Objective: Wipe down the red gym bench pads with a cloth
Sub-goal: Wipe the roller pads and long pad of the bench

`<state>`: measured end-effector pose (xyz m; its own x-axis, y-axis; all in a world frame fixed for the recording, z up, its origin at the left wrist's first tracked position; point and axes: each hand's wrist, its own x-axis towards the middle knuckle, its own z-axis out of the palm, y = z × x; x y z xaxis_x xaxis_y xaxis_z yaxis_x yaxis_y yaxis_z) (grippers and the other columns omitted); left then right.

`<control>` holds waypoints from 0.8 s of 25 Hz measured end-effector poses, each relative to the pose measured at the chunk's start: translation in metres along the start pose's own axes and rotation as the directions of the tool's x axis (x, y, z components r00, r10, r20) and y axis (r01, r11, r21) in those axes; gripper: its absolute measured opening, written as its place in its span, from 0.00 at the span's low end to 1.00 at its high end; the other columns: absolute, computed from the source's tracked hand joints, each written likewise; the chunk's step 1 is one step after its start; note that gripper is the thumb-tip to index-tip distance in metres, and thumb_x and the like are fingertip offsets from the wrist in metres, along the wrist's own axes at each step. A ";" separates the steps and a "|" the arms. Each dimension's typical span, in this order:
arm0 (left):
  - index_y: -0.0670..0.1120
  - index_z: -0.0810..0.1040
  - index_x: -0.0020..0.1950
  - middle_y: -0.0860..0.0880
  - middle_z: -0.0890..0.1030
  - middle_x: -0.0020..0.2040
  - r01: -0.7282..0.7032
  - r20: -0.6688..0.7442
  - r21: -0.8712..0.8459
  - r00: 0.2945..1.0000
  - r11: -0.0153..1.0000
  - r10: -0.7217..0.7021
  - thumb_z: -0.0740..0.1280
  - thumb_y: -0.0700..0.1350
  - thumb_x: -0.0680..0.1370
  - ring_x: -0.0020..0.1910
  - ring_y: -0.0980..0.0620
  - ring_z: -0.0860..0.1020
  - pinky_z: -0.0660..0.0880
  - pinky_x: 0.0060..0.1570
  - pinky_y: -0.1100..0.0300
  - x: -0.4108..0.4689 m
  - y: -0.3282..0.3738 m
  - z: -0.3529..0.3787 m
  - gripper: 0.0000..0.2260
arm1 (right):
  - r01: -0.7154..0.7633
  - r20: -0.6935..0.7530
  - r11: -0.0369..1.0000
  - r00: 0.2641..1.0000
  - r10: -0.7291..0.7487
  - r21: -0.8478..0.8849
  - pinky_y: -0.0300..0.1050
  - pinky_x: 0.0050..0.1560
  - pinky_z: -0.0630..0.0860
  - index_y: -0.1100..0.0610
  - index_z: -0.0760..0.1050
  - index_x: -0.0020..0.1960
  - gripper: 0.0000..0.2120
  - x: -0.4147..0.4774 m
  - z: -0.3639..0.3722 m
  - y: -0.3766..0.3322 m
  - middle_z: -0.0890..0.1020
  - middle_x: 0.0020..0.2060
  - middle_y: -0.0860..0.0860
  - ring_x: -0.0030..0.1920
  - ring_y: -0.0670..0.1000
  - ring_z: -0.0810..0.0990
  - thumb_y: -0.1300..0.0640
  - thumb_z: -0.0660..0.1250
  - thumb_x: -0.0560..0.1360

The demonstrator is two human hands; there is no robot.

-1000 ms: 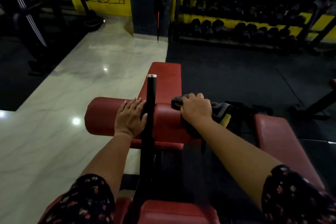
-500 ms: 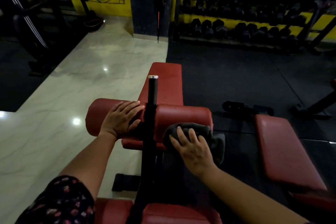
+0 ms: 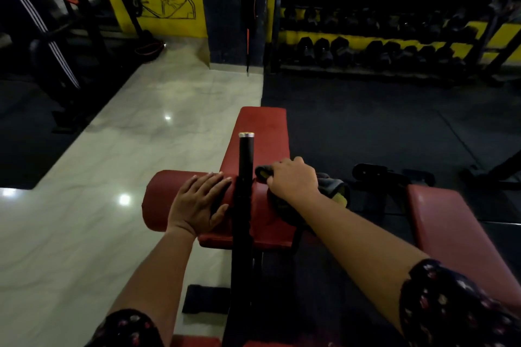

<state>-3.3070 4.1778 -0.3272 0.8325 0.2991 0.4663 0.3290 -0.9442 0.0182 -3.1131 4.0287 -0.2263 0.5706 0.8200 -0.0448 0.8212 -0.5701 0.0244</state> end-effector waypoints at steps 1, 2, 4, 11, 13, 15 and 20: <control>0.49 0.74 0.71 0.47 0.76 0.69 -0.001 -0.003 0.001 1.000 1.000 0.001 0.56 0.59 0.77 0.67 0.46 0.75 0.67 0.66 0.47 0.000 -0.001 0.000 0.25 | 0.024 0.001 0.999 1.000 -0.024 -0.027 0.49 0.42 0.68 0.53 0.74 0.61 0.16 0.002 -0.001 -0.003 0.77 0.56 0.51 0.57 0.56 0.72 0.48 0.56 0.79; 0.49 0.74 0.71 0.47 0.75 0.69 -0.004 -0.008 0.002 1.000 1.000 0.004 0.56 0.59 0.78 0.67 0.46 0.75 0.68 0.66 0.47 0.001 -0.003 0.001 0.25 | 0.057 -0.023 0.996 0.998 -0.059 -0.062 0.48 0.41 0.67 0.53 0.74 0.61 0.16 0.002 0.000 -0.006 0.77 0.56 0.51 0.56 0.56 0.73 0.48 0.56 0.79; 0.49 0.74 0.71 0.47 0.75 0.69 -0.004 -0.012 0.000 1.000 1.000 0.004 0.56 0.58 0.78 0.67 0.46 0.74 0.69 0.65 0.46 0.000 -0.003 0.001 0.25 | 0.118 -0.130 0.982 0.982 -0.138 -0.147 0.48 0.38 0.67 0.52 0.74 0.62 0.16 -0.007 0.008 -0.011 0.78 0.54 0.51 0.53 0.56 0.75 0.48 0.58 0.78; 0.48 0.75 0.69 0.46 0.76 0.68 -0.023 -0.019 0.025 1.000 0.999 0.024 0.57 0.58 0.78 0.66 0.46 0.76 0.68 0.65 0.48 0.001 -0.005 0.001 0.24 | 0.220 -0.380 0.923 0.862 -0.335 -0.315 0.49 0.35 0.75 0.52 0.75 0.67 0.25 -0.105 0.077 -0.039 0.79 0.59 0.60 0.47 0.61 0.78 0.58 0.53 0.73; 0.47 0.76 0.69 0.46 0.77 0.67 -0.009 -0.026 0.009 1.000 1.000 0.009 0.56 0.58 0.78 0.66 0.46 0.76 0.68 0.66 0.48 0.002 -0.002 -0.001 0.25 | 0.246 -0.295 0.920 0.894 -0.337 -0.304 0.49 0.33 0.75 0.51 0.77 0.65 0.25 -0.133 0.106 -0.044 0.77 0.62 0.58 0.49 0.61 0.75 0.58 0.53 0.73; 0.48 0.75 0.69 0.46 0.76 0.68 0.005 -0.025 -0.009 1.000 1.000 -0.005 0.56 0.57 0.77 0.66 0.46 0.75 0.67 0.66 0.48 0.001 0.000 -0.002 0.25 | 0.234 -0.188 0.930 0.937 -0.293 -0.284 0.49 0.31 0.74 0.51 0.81 0.59 0.24 -0.148 0.128 -0.044 0.73 0.62 0.55 0.50 0.62 0.71 0.58 0.54 0.71; 0.47 0.75 0.69 0.46 0.77 0.67 0.001 -0.052 -0.020 0.999 1.000 -0.002 0.57 0.58 0.77 0.66 0.45 0.75 0.67 0.66 0.48 0.001 -0.001 -0.001 0.25 | 0.264 -0.262 0.920 0.903 -0.341 -0.290 0.49 0.33 0.74 0.51 0.80 0.61 0.23 -0.139 0.114 -0.047 0.72 0.61 0.53 0.51 0.61 0.69 0.57 0.55 0.70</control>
<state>-3.3066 4.1787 -0.3262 0.8078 0.2931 0.5113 0.3207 -0.9465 0.0359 -3.2311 3.9357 -0.3348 0.2363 0.9482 0.2125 0.9075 -0.2935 0.3004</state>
